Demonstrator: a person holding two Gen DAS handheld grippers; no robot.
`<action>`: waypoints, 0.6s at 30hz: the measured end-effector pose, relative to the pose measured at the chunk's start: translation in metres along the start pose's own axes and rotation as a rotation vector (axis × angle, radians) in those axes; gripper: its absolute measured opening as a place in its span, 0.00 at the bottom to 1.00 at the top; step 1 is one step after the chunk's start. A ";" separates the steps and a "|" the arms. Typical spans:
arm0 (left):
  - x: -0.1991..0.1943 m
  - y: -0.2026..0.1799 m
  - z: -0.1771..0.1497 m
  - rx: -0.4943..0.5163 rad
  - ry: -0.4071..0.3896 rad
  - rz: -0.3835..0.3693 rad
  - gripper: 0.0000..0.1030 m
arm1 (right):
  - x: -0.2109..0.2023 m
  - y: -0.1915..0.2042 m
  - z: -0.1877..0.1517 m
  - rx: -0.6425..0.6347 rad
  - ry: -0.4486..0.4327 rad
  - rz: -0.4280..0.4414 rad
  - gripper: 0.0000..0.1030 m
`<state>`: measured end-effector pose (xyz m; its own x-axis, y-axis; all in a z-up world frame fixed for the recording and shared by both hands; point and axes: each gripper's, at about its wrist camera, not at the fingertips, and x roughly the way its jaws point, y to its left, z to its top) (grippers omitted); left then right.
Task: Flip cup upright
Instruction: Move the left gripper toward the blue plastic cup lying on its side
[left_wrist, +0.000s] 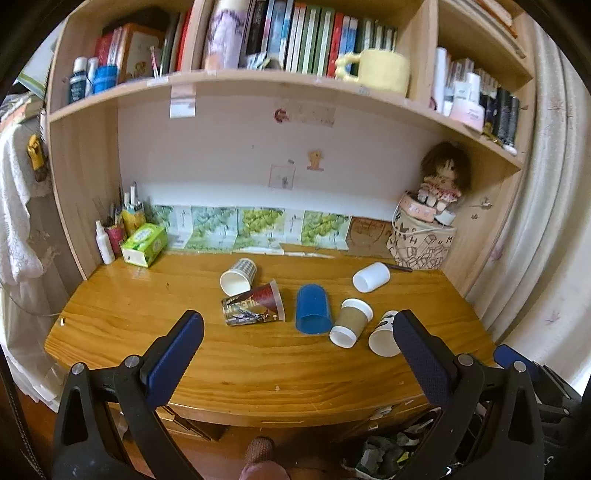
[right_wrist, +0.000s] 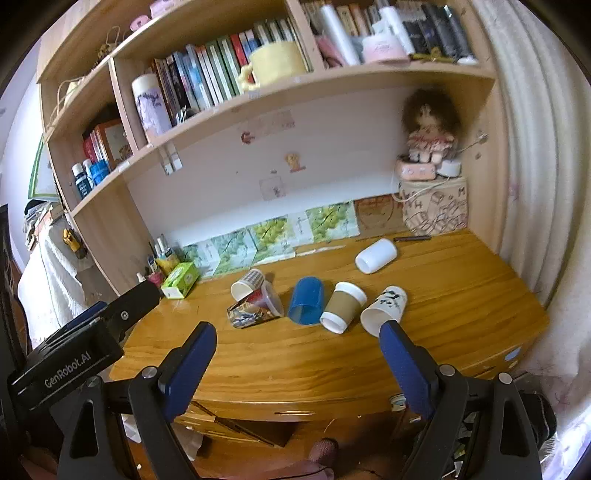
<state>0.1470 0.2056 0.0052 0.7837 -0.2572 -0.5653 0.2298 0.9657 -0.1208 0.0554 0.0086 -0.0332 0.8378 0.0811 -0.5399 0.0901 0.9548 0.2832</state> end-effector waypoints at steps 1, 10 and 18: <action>0.007 0.002 0.002 -0.002 0.014 0.006 0.99 | 0.005 0.001 0.002 0.001 0.011 0.001 0.88; 0.069 0.016 0.028 -0.009 0.148 -0.007 0.99 | 0.063 0.001 0.020 0.019 0.132 0.000 0.88; 0.122 0.020 0.055 0.024 0.227 -0.073 0.99 | 0.112 0.010 0.043 0.016 0.188 -0.039 0.88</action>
<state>0.2793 0.1919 -0.0211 0.6151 -0.3088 -0.7254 0.2968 0.9431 -0.1497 0.1732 0.0145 -0.0566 0.7185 0.0976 -0.6886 0.1303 0.9537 0.2712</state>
